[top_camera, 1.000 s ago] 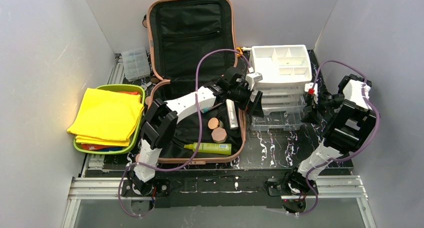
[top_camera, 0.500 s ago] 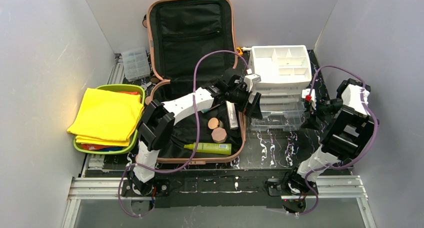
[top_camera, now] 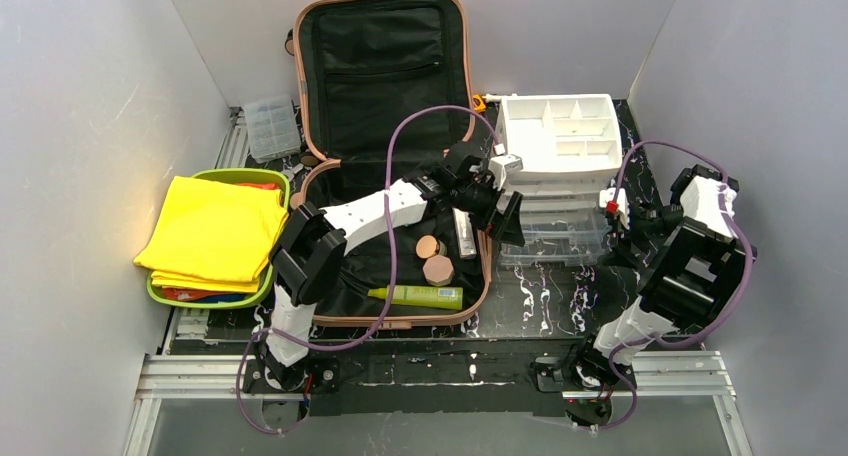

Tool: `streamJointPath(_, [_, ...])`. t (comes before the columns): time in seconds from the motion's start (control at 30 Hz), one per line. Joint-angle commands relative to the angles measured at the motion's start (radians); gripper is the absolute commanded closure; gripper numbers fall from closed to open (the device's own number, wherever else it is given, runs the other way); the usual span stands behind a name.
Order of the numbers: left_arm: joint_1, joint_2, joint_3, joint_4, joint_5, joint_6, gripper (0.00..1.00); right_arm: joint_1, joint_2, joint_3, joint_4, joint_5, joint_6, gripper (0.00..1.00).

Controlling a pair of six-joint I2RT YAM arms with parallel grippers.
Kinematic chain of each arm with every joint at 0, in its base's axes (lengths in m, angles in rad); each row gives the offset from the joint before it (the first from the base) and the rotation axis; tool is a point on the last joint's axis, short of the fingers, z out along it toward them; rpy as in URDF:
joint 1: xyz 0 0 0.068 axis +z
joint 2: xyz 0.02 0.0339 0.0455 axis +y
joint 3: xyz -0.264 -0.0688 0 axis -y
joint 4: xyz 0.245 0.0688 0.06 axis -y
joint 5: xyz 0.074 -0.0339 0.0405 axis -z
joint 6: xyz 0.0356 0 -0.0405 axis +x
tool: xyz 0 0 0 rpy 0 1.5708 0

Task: Open, take out, and arrange the luggage
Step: Open the drawer in the storage box.

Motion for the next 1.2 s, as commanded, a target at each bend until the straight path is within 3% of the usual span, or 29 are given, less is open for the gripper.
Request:
streamJointPath(0.0, [-0.028,-0.056,-0.03,-0.055,0.032,-0.014,0.01,0.005,-0.052,-0.019,-0.05,0.029,-0.026,0.15])
streamJointPath(0.3, [-0.036,-0.036,0.022,-0.081,0.005,-0.003,0.01,0.005,-0.045,0.04,-0.051,-0.022,0.02,0.13])
streamJointPath(0.57, [-0.038,-0.034,0.021,-0.086,0.043,-0.013,0.01,0.005,-0.063,0.005,-0.05,0.058,-0.014,0.13])
streamJointPath(0.8, [-0.041,-0.029,0.025,-0.083,0.093,-0.034,0.01,0.004,-0.019,0.079,-0.049,0.028,0.047,0.12])
streamJointPath(1.17, [-0.04,-0.044,0.051,-0.128,0.016,0.022,0.01,0.004,-0.123,-0.05,-0.051,0.076,-0.039,0.09])
